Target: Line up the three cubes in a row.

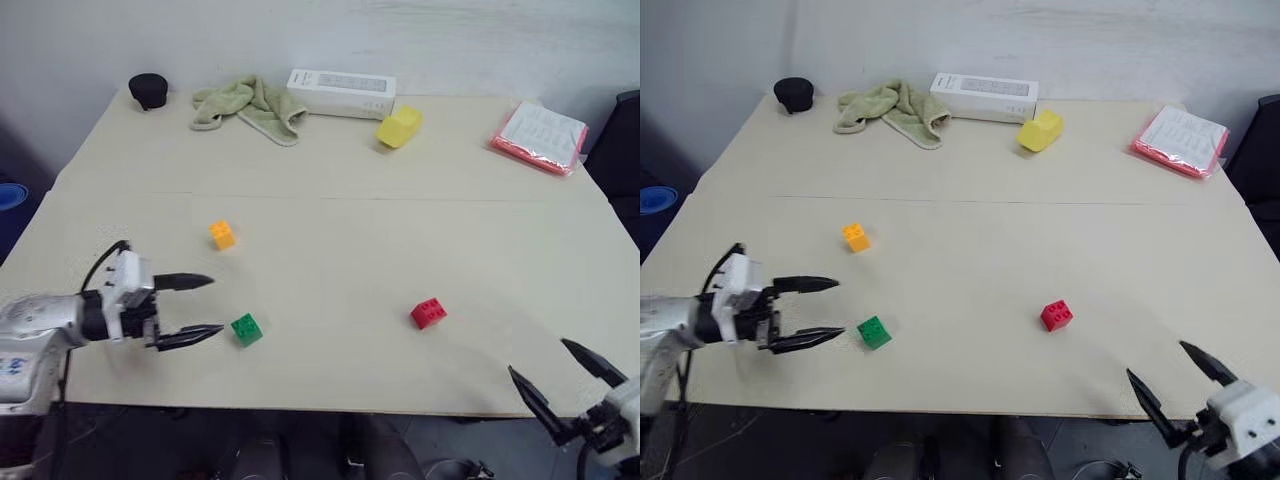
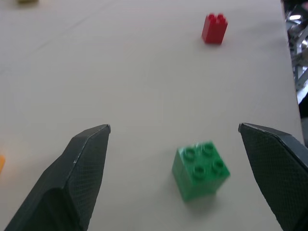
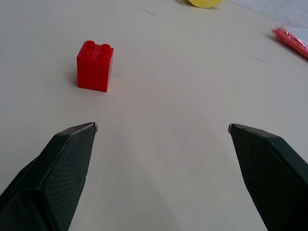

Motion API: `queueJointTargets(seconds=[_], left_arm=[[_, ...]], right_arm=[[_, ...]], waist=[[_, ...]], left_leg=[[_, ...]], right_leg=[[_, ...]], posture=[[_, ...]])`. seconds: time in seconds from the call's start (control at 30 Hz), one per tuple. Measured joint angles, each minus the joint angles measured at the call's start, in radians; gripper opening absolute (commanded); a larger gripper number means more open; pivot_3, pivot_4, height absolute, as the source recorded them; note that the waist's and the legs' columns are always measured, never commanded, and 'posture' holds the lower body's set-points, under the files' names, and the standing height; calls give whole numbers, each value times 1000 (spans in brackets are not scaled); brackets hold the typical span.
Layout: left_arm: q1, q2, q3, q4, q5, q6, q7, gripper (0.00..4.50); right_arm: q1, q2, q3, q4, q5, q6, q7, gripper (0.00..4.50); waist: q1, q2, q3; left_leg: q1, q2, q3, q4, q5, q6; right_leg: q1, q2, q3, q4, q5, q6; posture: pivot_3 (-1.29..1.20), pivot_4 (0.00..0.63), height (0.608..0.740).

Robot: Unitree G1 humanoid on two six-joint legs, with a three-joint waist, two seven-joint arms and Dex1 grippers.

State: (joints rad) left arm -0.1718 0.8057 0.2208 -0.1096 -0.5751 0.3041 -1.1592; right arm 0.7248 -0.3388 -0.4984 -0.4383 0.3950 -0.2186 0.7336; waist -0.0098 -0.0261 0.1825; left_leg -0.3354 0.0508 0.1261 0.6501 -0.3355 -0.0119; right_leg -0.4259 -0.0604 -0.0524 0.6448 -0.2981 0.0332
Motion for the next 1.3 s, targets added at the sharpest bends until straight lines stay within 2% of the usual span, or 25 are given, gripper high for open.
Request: queueJointTargets(seconds=[0.17, 0.27, 0.4, 0.47, 0.67, 0.77, 0.83, 0.93, 1.0, 1.17, 1.3], left_arm=[[-51, -18, -47, 2, -2, 10, -4, 4494], [-62, -23, -68, 23, 23, -16, -18, 4494], [-68, -34, -83, 47, 36, -37, -37, 4494], [-67, -35, -83, 47, 39, -45, -42, 4494], [-60, -35, -83, 45, 52, -55, -44, 4494], [-49, -35, -82, 42, 53, -55, -44, 4500], [-41, -35, -82, 40, 54, -55, -43, 4500], [-33, -33, -80, 39, 56, -55, -42, 4500], [-32, -33, -79, 39, 57, -55, -41, 4500], [-27, -33, -77, 38, 65, -55, -35, 4500], [-19, -34, -82, 38, 69, -56, -37, 4500]], right_arm=[[-88, -3, 112, -96, -10, 118, -82, 4500], [-243, -38, 222, -198, -8, 340, -188, 4500], [-444, -40, 340, -229, -32, 577, -332, 4500], [-499, -31, 388, -220, -62, 649, -386, 4500], [-530, 1, 458, -139, -157, 742, -492, 4500], [-509, 4, 454, -138, -173, 745, -504, 3899], [-490, 14, 451, -137, -172, 742, -502, 3230], [-477, 13, 451, -128, -169, 719, -470, 2105], [-477, 6, 452, -121, -165, 704, -439, 1506], [-523, -165, 448, -36, -124, 551, -177, 1480], [-704, -367, 483, 156, -88, 345, 211, 1480]], waist=[[-26, 0, 0], [-28, 0, 0], [-19, -1, 0], [-13, -1, 0], [-17, -1, 0], [-19, -1, 0], [-21, -1, 0], [-21, -1, 0], [-20, -1, 0], [-20, -1, 0], [-22, -3, 2]], left_leg=[[0, 0, 1, -1, 4, -6], [1, 0, 0, 1, 5, -8], [0, 0, -3, 1, 5, -8], [-2, -1, -4, 1, 5, -7], [-4, -2, -3, 3, 3, -3], [-3, -1, -3, 3, 3, -3], [-3, -1, -3, 3, 3, -4], [-3, -1, -3, 2, 3, -4], [-3, -1, -3, 3, 3, -3], [-2, -2, -2, 3, 0, 2], [-1, -1, -1, 3, 0, 3]], right_leg=[[0, 1, 1, 2, 0, 0], [-3, 2, 1, 3, -1, -1], [-3, 2, 0, 2, -1, -1], [-4, 1, -1, 2, -1, -1], [-3, 0, -1, 0, 0, 1], [-3, 0, -1, 0, 0, 1], [-3, 1, -1, 0, -1, 1], [-3, 1, -1, 0, -1, 1], [-3, 1, -1, 0, -1, 1], [-2, 1, -1, -1, 0, 2], [-2, 2, -1, -1, 0, 2]], posture=[[0, 150, 740], [0, 150, 740], [0, 150, 740], [0, 150, 740], [0, 150, 740], [0, 150, 740], [0, 150, 740], [0, 150, 740], [0, 150, 740], [0, 150, 740], [0, 150, 740]])
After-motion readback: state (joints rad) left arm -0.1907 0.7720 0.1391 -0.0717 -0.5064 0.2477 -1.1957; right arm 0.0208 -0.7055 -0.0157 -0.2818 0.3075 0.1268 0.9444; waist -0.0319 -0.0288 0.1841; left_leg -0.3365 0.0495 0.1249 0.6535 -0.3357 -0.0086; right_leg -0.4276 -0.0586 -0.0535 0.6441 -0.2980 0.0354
